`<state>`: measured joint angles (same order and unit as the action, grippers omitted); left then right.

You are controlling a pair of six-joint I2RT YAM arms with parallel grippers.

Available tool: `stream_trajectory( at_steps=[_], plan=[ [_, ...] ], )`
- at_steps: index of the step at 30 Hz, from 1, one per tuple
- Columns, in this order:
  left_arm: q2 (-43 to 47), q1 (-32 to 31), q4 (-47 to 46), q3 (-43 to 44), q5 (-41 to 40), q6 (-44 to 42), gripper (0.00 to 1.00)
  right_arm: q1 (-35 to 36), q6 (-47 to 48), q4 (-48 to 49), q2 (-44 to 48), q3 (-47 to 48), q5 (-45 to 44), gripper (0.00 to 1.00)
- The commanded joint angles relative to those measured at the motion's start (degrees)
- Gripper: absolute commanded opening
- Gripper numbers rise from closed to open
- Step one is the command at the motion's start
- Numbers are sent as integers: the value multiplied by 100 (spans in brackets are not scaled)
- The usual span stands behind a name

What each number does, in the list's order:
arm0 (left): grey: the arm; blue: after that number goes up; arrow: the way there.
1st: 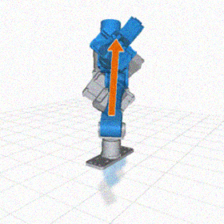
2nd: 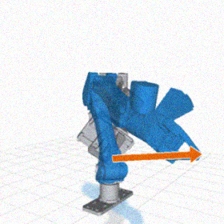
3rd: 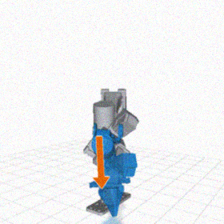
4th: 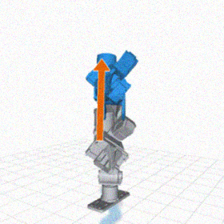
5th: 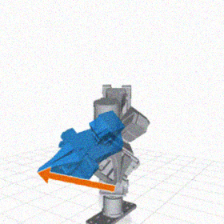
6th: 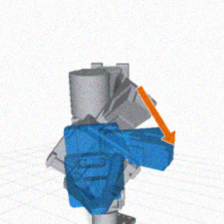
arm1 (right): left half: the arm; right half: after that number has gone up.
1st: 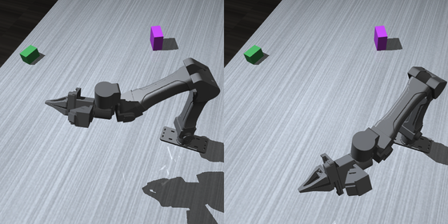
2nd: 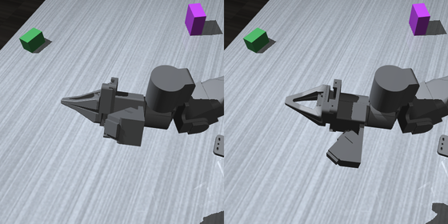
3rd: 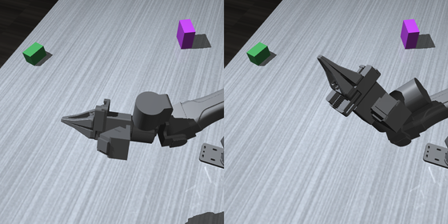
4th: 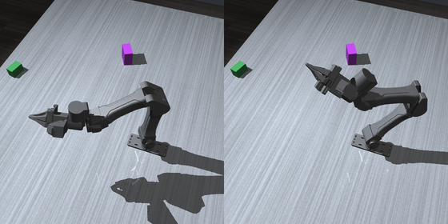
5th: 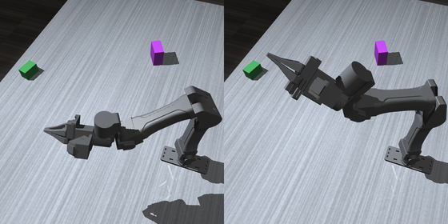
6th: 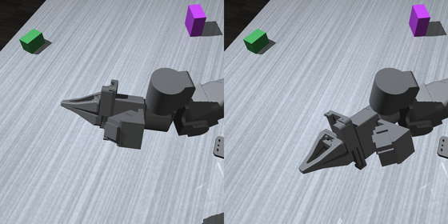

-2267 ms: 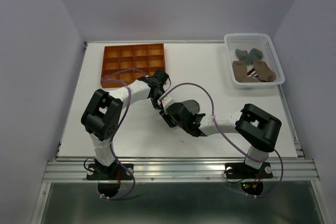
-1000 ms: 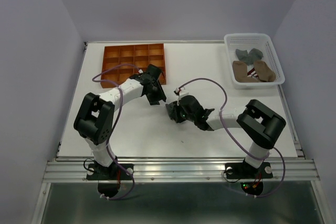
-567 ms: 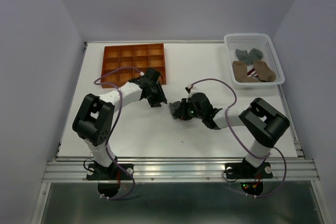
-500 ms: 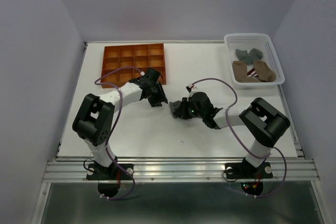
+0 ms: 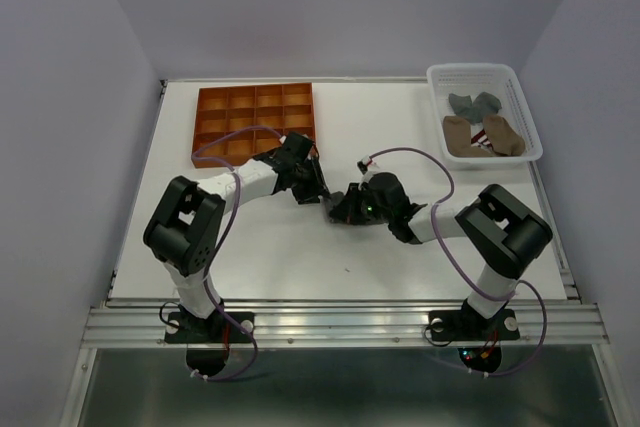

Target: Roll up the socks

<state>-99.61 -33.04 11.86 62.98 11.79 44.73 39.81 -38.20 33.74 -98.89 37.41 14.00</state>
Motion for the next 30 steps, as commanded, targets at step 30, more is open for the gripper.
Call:
stream_trajectory(
  at_steps=[30],
  plan=[
    [-331,-203,-69,144,-212,-8,38,-228,-267,309,-262,-102,208,1]
  ],
)
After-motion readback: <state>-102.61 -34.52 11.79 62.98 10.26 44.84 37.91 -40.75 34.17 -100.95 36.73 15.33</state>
